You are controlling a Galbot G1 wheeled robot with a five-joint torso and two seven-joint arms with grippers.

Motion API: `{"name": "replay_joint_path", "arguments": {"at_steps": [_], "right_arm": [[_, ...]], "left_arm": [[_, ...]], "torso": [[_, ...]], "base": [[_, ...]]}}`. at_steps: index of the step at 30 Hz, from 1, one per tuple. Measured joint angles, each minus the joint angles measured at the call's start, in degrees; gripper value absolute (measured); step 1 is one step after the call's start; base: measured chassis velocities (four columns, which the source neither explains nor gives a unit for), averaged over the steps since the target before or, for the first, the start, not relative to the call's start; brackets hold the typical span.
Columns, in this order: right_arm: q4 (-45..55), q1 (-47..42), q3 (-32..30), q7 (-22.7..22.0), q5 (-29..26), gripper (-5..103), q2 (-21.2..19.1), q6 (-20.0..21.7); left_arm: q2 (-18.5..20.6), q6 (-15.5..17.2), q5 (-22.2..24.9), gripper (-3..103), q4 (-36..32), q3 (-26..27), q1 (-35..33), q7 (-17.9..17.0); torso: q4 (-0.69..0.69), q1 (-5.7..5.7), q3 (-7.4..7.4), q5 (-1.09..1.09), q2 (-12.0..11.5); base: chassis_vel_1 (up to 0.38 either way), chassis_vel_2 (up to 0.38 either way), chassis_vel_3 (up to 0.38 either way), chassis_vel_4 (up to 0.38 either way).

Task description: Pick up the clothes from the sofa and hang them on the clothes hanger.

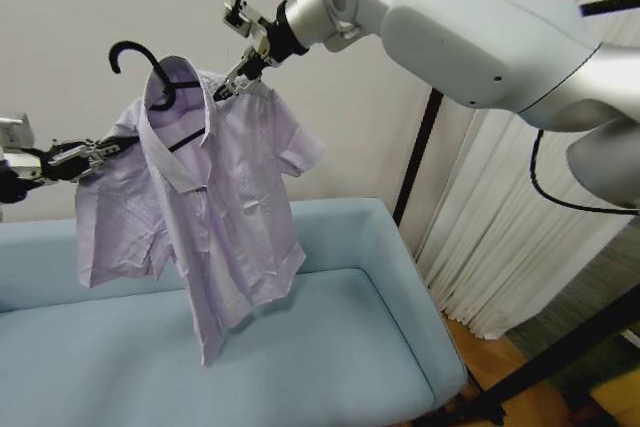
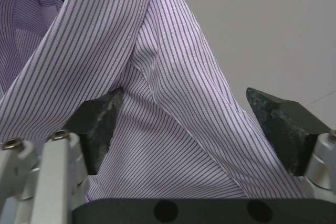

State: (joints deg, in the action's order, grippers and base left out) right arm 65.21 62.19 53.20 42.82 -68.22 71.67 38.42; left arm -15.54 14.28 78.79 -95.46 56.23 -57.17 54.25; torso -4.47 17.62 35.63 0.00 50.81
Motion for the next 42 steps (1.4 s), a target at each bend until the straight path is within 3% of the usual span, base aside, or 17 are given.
{"name": "replay_joint_path", "arguments": {"at_steps": [7, 9, 11, 14, 15, 18, 21, 34, 37, 40, 42], "right_arm": [[0.8, 0.2, 0.7, 0.0, -0.4, 53, -1.0, -0.1], [1.1, 0.2, 0.7, 0.1, -0.6, 42, -1.1, -0.2], [1.1, 0.2, 0.7, 0.3, -0.6, 42, -1.1, -0.2], [1.1, 0.2, 0.8, 0.4, -0.6, 26, -1.1, -0.3], [1.1, 0.2, 0.8, 0.4, -0.6, 26, -1.1, -0.3], [1.1, 0.1, 0.8, 0.4, -0.7, 10, -1.0, -0.5], [1.1, -0.1, 0.7, 0.4, -0.7, 2, -1.0, -0.5], [1.4, -0.4, 0.7, 0.4, -2.7, 2, -1.1, -1.2], [1.4, -0.6, 0.7, 0.7, -3.0, 2, -1.1, -1.7], [1.5, -0.8, 0.7, 0.9, -3.0, 2, -1.2, -1.9], [1.5, -1.1, 0.5, 1.1, -2.4, 2, -1.4, -2.1]], "left_arm": [[0.0, 0.0, 0.0, 2, -0.4, 0.0, 0.1, 0.0], [0.0, 0.0, 0.0, 2, -0.5, 0.0, 0.2, -0.1], [0.0, 0.0, 0.0, 2, -0.5, 0.0, 0.2, -0.1], [0.0, 0.0, 0.0, 2, -0.5, -0.1, 0.2, -0.2], [0.0, 0.0, 0.0, 2, -0.5, -0.1, 0.2, -0.2], [-0.1, -0.2, 0.0, 2, -0.5, -0.1, 0.2, -0.4], [-0.4, -0.4, -0.1, 2, -0.5, -0.3, 0.1, -0.6], [-0.9, -0.7, -0.2, -1, -0.6, -0.5, 0.2, -3.6], [-1.0, -0.3, -0.3, 13, -1.3, -0.5, 0.3, -6.6], [-1.1, -0.2, -0.3, 18, -1.6, -0.6, 0.4, -7.7], [-1.3, -0.1, -0.3, 29, -1.8, -0.8, 0.6, -9.4]], "torso": [[0.0, 0.0, 0.0, 0.01, 0.0], [0.0, 0.0, 0.0, 0.01, 0.0], [0.0, 0.0, 0.0, 0.01, 0.0], [0.0, 0.0, 0.0, 0.01, 0.0], [0.0, 0.0, 0.0, 0.01, 0.0], [0.01, 0.0, 0.0, 0.01, 0.0], [0.0, 0.0, 0.0, 0.0, 0.0], [0.0, 0.0, 0.0, 0.0, 0.0], [0.0, 0.0, 0.0, 0.0, 0.0], [0.0, 0.0, 0.0, 0.0, 0.0], [0.0, 0.0, 0.0, 0.0, 0.0]], "base": [[0.0, 0.0, 0.0, 0.0], [0.0, 0.0, 0.0, 0.0], [0.0, 0.0, 0.0, 0.0], [0.0, 0.0, 0.0, 0.0], [0.0, 0.0, 0.0, 0.0], [0.0, 0.0, 0.0, 0.0], [0.0, 0.0, 0.0, 0.0], [0.0, 0.0, 0.0, 0.0], [0.0, 0.0, 0.0, 0.0], [0.0, 0.0, 0.0, 0.0], [0.0, 0.0, 0.0, 0.0]]}}
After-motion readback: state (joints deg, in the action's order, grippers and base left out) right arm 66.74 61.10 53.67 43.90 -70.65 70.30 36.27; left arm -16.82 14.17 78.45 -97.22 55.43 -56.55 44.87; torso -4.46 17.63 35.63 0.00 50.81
